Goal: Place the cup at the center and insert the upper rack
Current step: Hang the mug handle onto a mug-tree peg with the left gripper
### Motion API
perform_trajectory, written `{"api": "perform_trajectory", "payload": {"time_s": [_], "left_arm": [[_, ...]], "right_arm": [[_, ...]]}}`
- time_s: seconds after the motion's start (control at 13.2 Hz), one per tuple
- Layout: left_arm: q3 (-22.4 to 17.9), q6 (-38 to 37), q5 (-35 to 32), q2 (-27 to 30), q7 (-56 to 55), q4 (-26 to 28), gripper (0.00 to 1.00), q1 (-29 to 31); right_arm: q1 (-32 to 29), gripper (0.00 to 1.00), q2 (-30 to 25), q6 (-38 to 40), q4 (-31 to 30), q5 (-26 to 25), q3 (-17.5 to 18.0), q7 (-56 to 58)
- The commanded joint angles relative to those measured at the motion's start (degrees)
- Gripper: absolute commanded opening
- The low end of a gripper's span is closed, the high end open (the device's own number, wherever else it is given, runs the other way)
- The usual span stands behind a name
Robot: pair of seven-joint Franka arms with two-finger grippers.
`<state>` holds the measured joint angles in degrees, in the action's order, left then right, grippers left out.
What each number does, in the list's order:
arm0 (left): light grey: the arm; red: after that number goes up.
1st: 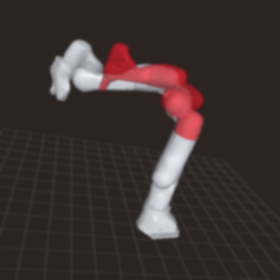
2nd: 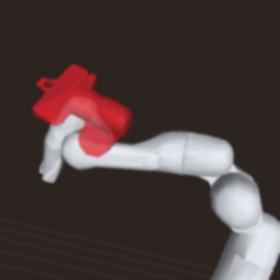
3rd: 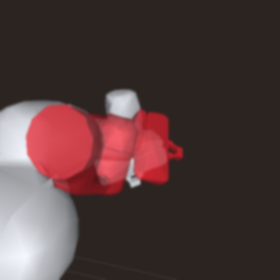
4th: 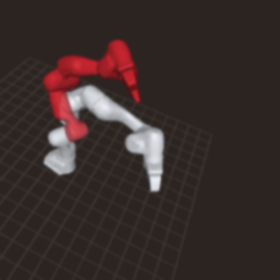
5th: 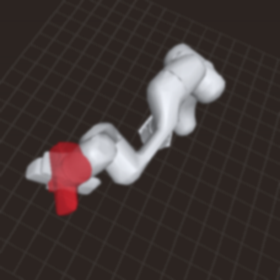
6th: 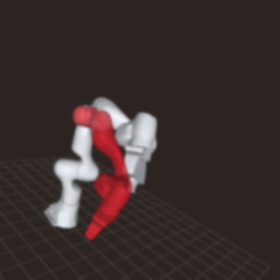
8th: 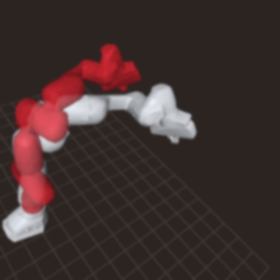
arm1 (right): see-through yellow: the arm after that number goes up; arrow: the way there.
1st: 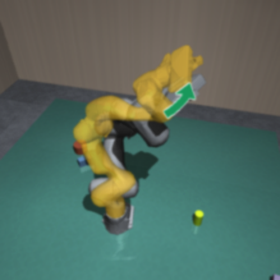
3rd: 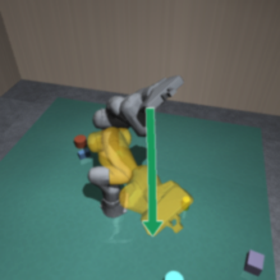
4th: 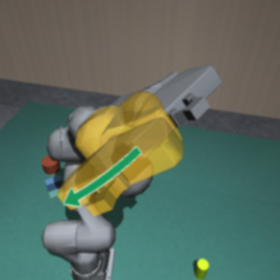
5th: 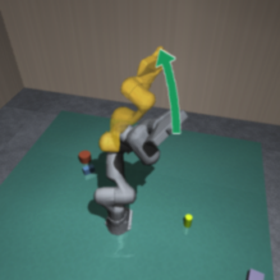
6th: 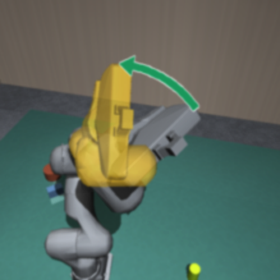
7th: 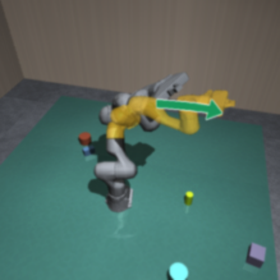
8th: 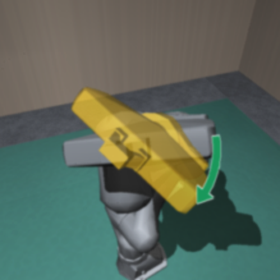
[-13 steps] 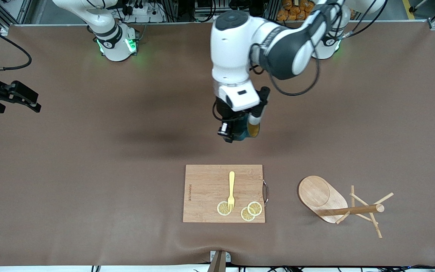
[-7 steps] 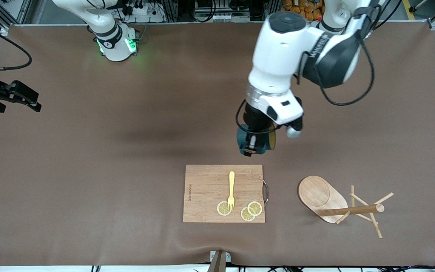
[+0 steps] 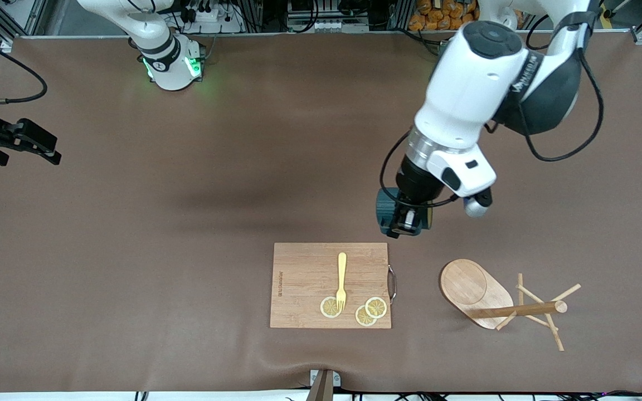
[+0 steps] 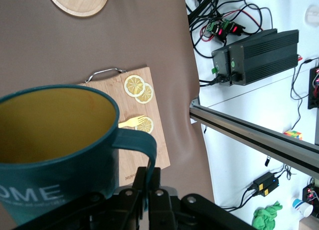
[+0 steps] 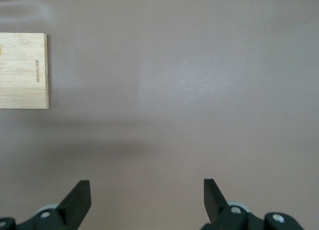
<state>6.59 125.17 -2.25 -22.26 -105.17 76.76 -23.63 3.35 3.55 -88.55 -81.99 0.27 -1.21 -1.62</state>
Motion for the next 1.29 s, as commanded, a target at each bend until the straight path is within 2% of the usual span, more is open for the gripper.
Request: {"api": "perform_trajectory", "payload": {"time_s": [0.0,0.3,0.76,0.99,1.21], "left_arm": [[0.4,-0.1,5.4,3.4,7.3,3.8,0.0,3.3],[0.4,-0.1,13.8,8.5,19.6,11.5,0.0,8.8],[0.4,-0.1,34.0,6.1,44.0,11.8,0.0,17.3],[0.4,-0.1,39.8,3.9,54.9,11.5,0.0,20.5],[0.3,0.4,48.6,1.2,66.4,11.1,0.0,22.3]], "right_arm": [[-1.0,1.0,-0.3,0.7,0.4,-0.7,0.8,0.0],[-0.8,1.0,-0.3,0.7,0.4,-0.7,0.8,0.0],[-0.8,1.0,-0.3,1.2,0.5,-0.7,0.8,0.0],[-0.8,1.0,-0.3,1.2,0.5,-0.7,0.8,0.0],[-0.7,1.0,-0.3,1.2,0.6,-0.7,0.8,0.0]]}}
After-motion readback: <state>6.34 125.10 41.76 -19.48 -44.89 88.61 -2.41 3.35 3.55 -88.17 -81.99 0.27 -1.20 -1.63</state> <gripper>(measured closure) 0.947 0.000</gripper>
